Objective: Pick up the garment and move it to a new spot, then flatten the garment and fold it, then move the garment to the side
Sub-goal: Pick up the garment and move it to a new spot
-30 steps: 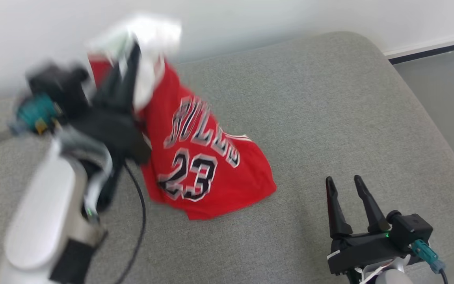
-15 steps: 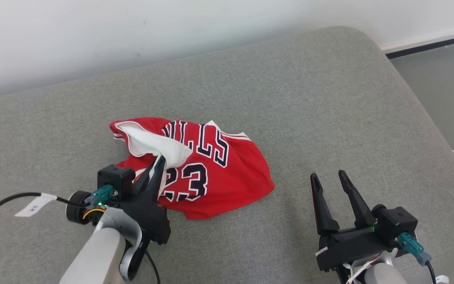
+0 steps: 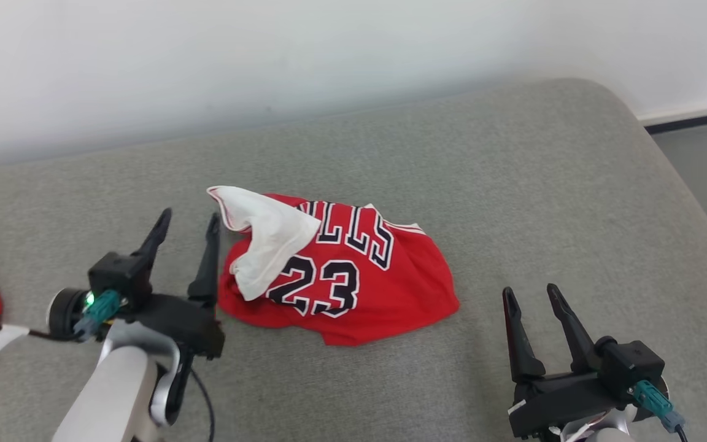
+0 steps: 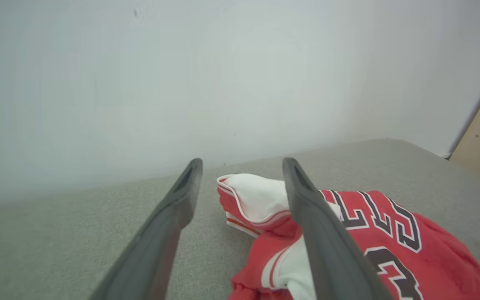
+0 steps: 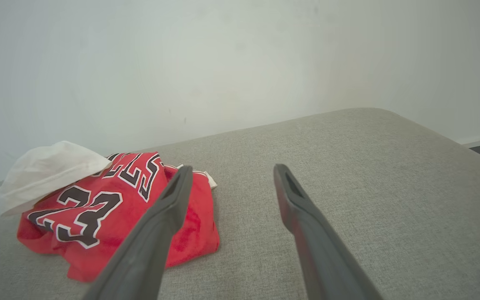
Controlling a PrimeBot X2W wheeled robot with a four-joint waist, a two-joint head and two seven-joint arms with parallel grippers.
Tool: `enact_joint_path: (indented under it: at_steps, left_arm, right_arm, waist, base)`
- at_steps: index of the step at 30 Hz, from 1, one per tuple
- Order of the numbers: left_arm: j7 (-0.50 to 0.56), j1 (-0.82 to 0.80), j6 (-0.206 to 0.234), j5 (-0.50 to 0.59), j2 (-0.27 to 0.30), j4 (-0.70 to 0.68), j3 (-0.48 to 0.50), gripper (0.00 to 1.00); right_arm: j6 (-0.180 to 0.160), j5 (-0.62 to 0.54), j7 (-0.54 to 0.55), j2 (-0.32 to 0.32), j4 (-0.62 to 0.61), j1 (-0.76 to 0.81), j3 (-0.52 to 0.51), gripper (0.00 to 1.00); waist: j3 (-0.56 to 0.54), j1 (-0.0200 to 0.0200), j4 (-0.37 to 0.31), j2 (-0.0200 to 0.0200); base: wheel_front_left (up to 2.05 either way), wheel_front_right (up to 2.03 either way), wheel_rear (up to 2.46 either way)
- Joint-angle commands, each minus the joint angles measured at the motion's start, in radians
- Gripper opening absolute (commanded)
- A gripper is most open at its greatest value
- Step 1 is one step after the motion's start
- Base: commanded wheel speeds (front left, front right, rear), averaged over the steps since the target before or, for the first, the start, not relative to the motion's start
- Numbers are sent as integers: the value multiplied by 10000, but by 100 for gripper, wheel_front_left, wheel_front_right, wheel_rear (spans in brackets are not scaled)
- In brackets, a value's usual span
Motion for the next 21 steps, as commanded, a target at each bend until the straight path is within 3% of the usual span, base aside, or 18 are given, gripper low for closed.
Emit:
enact_joint_path:
  at_steps: [1, 11, 16, 21]
  left_arm:
    - [-75, 286, 98, 91, 99, -90, 54, 100]
    - [-172, 2504, 1012, 495, 784, -1673, 987, 100]
    - [-165, 3498, 1283, 729, 624, -2587, 1523, 100]
    - [-160, 4708, 1351, 1287, 21, -3691, 2377, 100]
  right_arm:
    - [34, -74, -15, -8, -6, 109, -34, 100]
    - [34, -350, -16, -11, -12, 316, -129, 100]
    - [34, -399, -15, -12, -33, 463, -148, 100]
    - [34, -447, -15, -11, -30, 577, -107, 100]
  waist:
    - [-253, 1, 326, 1]
    - [-638, 1, 812, 1]
    - [-724, 1, 945, 1]
    - [-792, 1, 1153, 1]
  base:
    - [0, 0, 0]
    - [0, 0, 0]
    - [0, 0, 0]
    - [0, 0, 0]
